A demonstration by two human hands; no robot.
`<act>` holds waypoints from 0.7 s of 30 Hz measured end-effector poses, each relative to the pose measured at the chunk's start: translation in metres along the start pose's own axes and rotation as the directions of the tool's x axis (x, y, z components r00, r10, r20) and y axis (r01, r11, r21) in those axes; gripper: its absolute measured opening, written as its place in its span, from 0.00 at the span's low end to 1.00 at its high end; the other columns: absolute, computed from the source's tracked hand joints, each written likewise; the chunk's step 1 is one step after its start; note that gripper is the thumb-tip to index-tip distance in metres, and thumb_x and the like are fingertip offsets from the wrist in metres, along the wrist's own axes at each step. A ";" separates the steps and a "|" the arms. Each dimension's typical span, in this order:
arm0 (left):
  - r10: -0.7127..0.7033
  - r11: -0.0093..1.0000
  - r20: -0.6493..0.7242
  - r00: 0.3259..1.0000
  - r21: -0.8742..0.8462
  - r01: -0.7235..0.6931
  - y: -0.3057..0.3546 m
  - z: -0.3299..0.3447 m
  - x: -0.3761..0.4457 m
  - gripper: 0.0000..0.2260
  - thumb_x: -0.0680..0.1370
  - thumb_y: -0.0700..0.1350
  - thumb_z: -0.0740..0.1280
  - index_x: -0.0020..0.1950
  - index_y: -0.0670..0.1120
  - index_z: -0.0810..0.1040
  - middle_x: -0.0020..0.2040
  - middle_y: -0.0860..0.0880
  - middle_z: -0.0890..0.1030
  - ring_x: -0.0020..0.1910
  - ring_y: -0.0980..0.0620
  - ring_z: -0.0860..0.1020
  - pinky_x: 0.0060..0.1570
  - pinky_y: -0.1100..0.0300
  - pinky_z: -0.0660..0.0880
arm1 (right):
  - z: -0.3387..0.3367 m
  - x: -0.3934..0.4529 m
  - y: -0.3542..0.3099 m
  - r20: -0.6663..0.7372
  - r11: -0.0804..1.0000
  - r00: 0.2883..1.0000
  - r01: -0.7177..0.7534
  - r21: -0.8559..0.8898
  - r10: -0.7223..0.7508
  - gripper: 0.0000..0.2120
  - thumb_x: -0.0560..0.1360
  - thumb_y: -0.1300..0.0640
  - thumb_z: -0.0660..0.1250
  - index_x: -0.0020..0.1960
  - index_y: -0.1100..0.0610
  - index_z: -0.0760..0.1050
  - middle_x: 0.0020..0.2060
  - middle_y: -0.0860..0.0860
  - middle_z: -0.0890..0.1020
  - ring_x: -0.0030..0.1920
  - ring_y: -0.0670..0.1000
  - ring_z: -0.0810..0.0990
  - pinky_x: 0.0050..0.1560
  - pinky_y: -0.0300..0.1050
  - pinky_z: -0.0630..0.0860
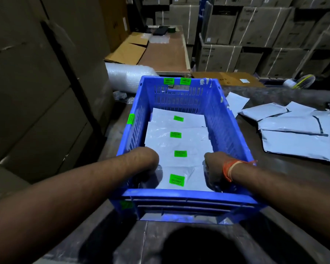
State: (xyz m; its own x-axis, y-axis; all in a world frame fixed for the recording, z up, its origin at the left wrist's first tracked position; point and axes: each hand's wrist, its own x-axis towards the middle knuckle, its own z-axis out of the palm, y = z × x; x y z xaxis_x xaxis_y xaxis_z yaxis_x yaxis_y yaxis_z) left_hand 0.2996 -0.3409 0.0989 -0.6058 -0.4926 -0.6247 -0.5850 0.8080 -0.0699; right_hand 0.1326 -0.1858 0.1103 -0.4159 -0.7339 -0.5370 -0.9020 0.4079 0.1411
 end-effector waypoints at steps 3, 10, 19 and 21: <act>0.008 0.999 0.015 1.000 0.044 -0.009 0.003 -0.005 -0.003 0.17 0.83 0.43 0.58 0.67 0.38 0.76 0.66 0.40 0.78 0.44 0.47 0.75 0.29 0.65 0.72 | 0.000 -0.005 -0.001 0.004 0.999 0.999 -0.038 0.016 0.037 0.31 0.64 0.54 0.78 0.62 0.60 0.70 0.57 0.57 0.81 0.55 0.58 0.82 0.46 0.44 0.78; -0.058 0.991 -0.169 0.984 0.107 0.077 0.025 -0.039 -0.024 0.15 0.73 0.49 0.74 0.60 0.49 0.83 0.53 0.51 0.86 0.54 0.48 0.83 0.56 0.52 0.80 | -0.018 -0.034 0.011 -0.189 0.994 0.982 0.042 0.096 -0.023 0.28 0.71 0.47 0.75 0.63 0.58 0.70 0.60 0.58 0.78 0.61 0.60 0.78 0.54 0.46 0.75; 0.079 0.897 -0.745 0.662 -0.236 -0.373 0.089 -0.115 -0.041 0.10 0.75 0.49 0.73 0.56 0.53 0.82 0.54 0.53 0.84 0.52 0.54 0.80 0.49 0.61 0.73 | -0.045 -0.062 0.097 -0.592 0.782 0.796 0.289 0.552 0.124 0.06 0.73 0.53 0.73 0.48 0.53 0.79 0.31 0.50 0.85 0.33 0.45 0.84 0.45 0.44 0.80; 0.081 0.855 -0.771 0.632 -0.272 -0.442 0.115 -0.134 -0.038 0.09 0.75 0.47 0.72 0.55 0.52 0.83 0.52 0.53 0.84 0.49 0.55 0.80 0.45 0.64 0.71 | -0.037 -0.060 0.129 -0.605 0.772 0.776 0.269 0.576 0.180 0.04 0.73 0.55 0.73 0.46 0.53 0.80 0.31 0.50 0.85 0.33 0.44 0.84 0.46 0.47 0.81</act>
State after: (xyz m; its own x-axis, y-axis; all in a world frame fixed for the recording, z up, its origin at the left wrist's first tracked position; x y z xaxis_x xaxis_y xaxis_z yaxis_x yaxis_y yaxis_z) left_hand 0.1833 -0.2728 0.2182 -0.8458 -0.4948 0.1995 -0.3791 0.8205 0.4278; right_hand 0.0366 -0.1093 0.1915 -0.5550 -0.8243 0.1115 -0.7419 0.4299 -0.5146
